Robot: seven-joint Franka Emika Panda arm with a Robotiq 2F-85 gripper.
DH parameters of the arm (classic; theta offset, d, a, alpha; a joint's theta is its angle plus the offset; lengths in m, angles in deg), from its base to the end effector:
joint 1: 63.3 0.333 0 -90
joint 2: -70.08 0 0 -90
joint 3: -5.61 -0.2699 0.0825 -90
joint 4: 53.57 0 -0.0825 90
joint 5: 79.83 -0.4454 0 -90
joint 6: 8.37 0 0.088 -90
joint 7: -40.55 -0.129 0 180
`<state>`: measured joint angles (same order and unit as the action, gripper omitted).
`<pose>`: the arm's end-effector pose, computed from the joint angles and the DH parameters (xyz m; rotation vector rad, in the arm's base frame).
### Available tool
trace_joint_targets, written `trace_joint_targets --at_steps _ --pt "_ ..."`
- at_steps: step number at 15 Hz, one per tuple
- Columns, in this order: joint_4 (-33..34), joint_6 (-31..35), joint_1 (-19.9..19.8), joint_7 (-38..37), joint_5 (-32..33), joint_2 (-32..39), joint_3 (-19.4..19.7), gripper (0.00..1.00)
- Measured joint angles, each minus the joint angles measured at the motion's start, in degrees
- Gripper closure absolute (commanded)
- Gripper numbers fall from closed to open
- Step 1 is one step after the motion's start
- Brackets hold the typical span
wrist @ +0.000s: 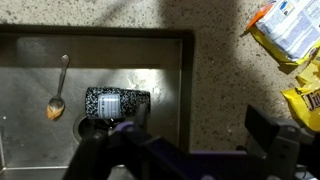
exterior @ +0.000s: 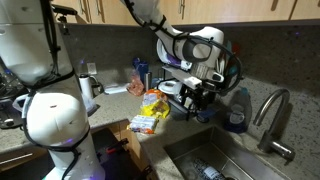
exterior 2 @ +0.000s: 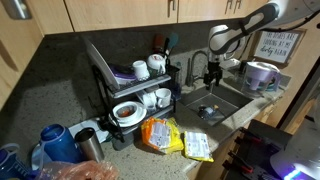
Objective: Make the flask stand in the sink
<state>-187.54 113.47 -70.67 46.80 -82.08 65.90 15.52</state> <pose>0.5042 -0.1529 0.2461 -3.0458 0.3275 0.1964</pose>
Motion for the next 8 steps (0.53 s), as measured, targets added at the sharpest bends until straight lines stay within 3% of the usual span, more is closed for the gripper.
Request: trace_joint_targets --at_steps 3,8 --pt "0.2 2.0 -1.0 2.0 -2.0 2.3 0.9 0.0" --pt "2.6 3.2 -4.9 14.9 -13.2 8.0 3.4 0.0"
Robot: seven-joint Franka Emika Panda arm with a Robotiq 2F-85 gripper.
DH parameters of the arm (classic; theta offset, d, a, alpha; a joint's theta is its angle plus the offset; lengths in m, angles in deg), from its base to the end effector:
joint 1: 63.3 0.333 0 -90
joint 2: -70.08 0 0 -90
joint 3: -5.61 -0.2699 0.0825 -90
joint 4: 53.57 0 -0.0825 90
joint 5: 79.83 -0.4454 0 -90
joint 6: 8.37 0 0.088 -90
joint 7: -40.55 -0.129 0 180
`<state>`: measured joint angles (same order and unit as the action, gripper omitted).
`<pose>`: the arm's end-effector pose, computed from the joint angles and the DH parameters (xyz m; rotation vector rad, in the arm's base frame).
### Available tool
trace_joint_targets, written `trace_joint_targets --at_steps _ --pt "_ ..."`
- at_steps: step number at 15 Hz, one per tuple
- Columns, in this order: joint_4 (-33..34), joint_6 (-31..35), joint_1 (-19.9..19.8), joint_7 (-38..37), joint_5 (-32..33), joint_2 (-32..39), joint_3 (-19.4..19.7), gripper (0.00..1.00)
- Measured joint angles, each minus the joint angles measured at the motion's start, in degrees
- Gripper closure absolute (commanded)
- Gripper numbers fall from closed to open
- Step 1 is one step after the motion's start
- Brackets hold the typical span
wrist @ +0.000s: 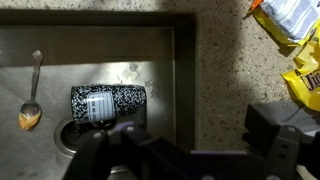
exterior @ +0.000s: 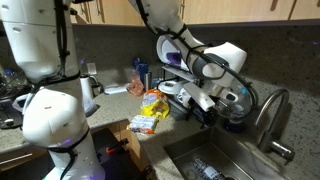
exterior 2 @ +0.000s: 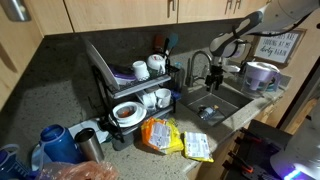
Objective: Make the flask stand in the sink
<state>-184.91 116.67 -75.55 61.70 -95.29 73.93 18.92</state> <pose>0.4913 -0.2207 0.1986 -2.8722 0.3647 0.1205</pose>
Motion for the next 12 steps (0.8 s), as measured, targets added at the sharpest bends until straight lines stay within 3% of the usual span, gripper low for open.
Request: trace_joint_targets --at_steps 6,12 --pt "4.2 -0.8 -5.1 12.1 -8.3 6.0 0.1 0.0" --pt "9.2 -2.8 -9.7 13.6 -8.9 13.1 0.1 0.0"
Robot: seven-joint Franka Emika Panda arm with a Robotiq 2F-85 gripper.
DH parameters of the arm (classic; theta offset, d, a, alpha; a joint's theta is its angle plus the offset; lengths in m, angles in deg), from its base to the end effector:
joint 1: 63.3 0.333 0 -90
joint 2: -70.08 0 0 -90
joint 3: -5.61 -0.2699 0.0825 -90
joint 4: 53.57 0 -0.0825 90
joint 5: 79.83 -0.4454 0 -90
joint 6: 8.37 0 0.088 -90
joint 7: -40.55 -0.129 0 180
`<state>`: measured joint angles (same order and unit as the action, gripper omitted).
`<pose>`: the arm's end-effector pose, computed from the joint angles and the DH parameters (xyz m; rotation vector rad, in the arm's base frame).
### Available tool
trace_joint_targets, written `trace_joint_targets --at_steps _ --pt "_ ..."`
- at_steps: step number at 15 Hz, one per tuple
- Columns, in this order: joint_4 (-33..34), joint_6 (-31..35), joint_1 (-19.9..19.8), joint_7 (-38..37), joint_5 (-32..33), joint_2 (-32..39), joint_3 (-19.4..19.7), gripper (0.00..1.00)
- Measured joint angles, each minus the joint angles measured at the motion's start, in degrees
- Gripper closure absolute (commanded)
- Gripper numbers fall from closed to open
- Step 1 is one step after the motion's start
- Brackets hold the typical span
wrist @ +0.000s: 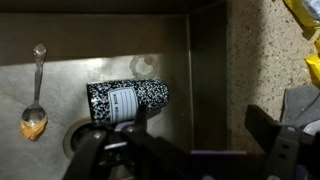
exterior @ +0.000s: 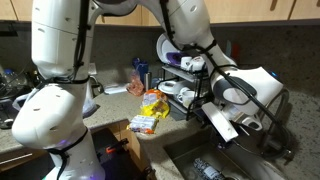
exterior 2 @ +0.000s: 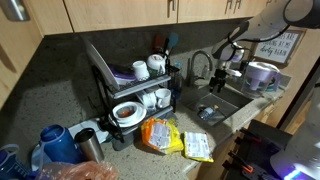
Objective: Make the flask stand in the sink
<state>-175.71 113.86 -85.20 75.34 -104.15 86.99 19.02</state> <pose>0.4709 -0.3111 0.1426 -2.7457 0.3977 0.1067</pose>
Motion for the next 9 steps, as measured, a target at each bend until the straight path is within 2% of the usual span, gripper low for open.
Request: trace_joint_targets --at_steps 4,9 --pt "3.1 -0.3 -3.5 -0.1 -0.6 4.5 -0.1 0.0" --pt "6.0 -0.3 -7.3 -0.1 -4.7 10.8 -1.2 0.0"
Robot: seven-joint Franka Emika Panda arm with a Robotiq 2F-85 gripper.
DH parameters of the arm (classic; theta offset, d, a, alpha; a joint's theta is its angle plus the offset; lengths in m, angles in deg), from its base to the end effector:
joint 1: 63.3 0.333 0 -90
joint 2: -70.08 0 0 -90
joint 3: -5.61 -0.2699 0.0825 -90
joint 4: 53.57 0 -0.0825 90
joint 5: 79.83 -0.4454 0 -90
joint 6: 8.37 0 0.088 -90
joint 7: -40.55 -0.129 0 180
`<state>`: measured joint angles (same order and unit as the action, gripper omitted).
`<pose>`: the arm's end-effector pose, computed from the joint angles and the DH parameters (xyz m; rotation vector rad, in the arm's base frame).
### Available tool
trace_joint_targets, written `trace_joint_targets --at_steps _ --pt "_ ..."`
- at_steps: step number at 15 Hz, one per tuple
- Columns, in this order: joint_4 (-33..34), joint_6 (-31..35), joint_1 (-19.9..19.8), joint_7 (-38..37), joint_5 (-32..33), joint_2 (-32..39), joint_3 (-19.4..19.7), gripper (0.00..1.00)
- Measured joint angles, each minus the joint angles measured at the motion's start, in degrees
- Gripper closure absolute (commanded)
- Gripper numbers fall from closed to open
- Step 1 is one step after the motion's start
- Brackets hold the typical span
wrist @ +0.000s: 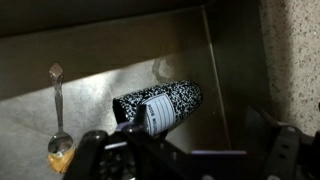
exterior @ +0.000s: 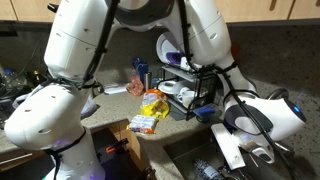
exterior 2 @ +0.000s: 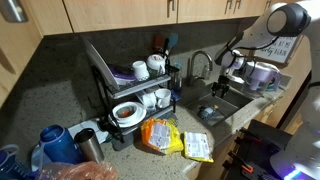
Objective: Make the flask stand in the sink
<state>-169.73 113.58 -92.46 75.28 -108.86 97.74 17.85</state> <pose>0.4402 -0.3626 0.0787 -2.6376 0.6179 0.1448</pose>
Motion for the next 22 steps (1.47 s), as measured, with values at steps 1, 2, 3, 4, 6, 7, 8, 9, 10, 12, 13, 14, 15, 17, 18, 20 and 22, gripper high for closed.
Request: trace_joint_targets --at_steps 1,2,3,4,6,7,8,9,10,12,13,14,15,17,18,20,22 --pt "0.7 0.1 -0.6 0.0 -0.8 1.3 -0.4 0.0" --pt "1.5 0.1 -1.3 0.0 -1.5 2.6 -0.9 0.0" --pt "2.4 0.1 -1.8 0.0 -1.9 3.8 -1.3 0.0" --pt "3.3 0.1 -2.1 -0.2 -1.9 4.9 -1.4 0.0" --pt "4.7 0.1 -2.4 -0.3 -1.9 6.2 -1.4 0.0" --pt "5.0 0.1 -2.4 -0.3 -1.9 6.4 -1.4 0.0" --pt "5.1 0.1 -2.4 -0.3 -1.9 6.5 -1.4 0.0" --pt "5.2 0.1 -2.4 -0.4 -1.9 6.5 -1.4 0.0" --pt "5.3 0.1 -2.4 -0.4 -1.9 6.5 -1.5 0.0" --pt "5.3 1.0 -2.8 0.9 -1.9 6.7 -2.1 0.0" --pt "5.3 1.8 -3.1 2.4 -1.9 7.0 -2.7 0.0" --pt "5.7 2.6 -3.6 4.4 -1.9 7.6 -3.4 0.0" --pt "6.3 3.2 -4.3 6.6 -1.9 8.6 -4.3 0.0" --pt "8.4 3.3 -5.7 10.2 -1.9 10.9 -5.6 0.0" --pt "9.6 3.3 -6.6 12.0 -1.9 12.2 -6.2 0.0" --pt "12.0 3.3 -8.7 15.9 -1.9 14.4 -7.4 0.0" --pt "14.1 3.2 -11.1 19.4 -1.9 16.5 -8.8 0.0"
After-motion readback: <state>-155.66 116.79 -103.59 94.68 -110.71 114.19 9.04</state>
